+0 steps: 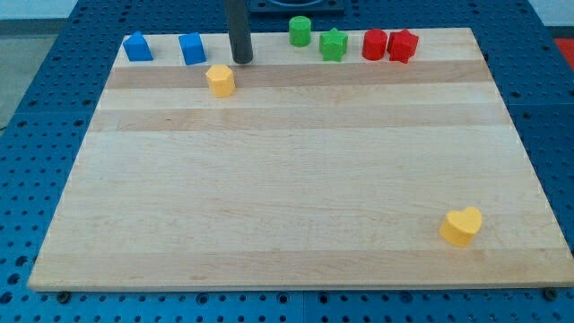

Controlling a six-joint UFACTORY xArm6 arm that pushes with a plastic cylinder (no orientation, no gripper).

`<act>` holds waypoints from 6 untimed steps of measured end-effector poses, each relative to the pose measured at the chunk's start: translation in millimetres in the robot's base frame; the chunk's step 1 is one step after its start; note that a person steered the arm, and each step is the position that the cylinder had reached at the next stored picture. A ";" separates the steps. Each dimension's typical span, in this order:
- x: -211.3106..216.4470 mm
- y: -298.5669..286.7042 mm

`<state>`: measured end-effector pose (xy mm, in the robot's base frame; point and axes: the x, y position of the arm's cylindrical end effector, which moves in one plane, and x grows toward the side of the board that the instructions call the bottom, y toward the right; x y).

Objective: Move the cube towards the triangle

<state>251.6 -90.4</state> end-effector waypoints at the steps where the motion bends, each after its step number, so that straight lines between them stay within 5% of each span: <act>1: -5.4 -3.8; 6: -28.4 -37.2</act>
